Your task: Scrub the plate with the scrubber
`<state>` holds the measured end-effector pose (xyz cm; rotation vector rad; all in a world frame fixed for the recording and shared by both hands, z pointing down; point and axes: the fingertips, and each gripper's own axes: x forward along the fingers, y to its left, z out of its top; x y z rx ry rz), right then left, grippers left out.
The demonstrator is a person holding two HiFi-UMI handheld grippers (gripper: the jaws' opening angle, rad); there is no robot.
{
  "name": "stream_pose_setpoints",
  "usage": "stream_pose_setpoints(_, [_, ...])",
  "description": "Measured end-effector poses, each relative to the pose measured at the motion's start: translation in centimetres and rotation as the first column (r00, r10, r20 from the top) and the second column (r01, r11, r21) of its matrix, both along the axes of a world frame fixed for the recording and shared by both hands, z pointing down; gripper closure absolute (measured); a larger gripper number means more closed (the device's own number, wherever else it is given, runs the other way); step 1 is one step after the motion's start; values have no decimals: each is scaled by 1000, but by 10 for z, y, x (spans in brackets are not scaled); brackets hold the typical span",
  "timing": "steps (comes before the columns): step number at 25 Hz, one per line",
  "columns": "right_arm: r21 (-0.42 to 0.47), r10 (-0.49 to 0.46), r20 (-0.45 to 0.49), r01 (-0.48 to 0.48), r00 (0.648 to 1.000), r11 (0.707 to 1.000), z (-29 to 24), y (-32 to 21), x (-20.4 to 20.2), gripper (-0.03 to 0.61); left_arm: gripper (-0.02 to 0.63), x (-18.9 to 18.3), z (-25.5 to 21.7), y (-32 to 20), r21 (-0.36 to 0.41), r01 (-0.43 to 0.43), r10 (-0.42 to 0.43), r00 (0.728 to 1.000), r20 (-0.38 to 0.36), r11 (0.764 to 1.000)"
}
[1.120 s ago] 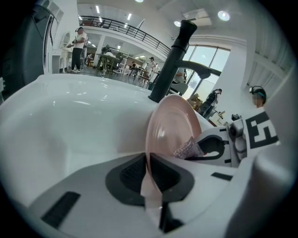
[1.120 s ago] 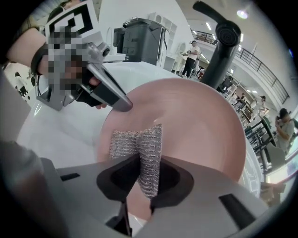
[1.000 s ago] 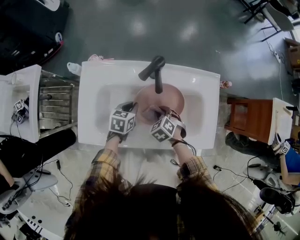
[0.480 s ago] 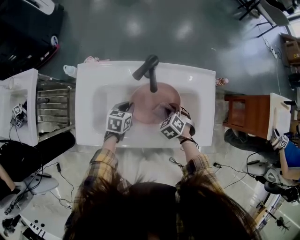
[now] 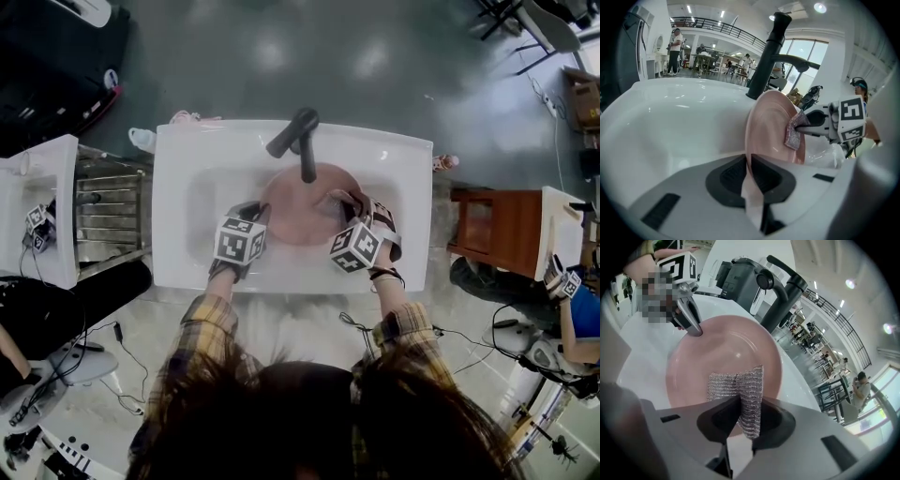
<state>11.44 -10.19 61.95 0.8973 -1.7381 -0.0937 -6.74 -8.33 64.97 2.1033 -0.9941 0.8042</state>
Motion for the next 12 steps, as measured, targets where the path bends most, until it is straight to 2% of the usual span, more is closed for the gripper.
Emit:
stream_pose_setpoints(6, [107,-48,-18,50,999,993,-20,-23,-12,480,586,-1,1,-1,-7,3,-3,1000,-2,1000])
stream_pose_setpoints(12, [147,-68,-10,69,998,987,-29,-37,-30,480,586,-2,3,0,-12,8,-8,1000,-1,1000])
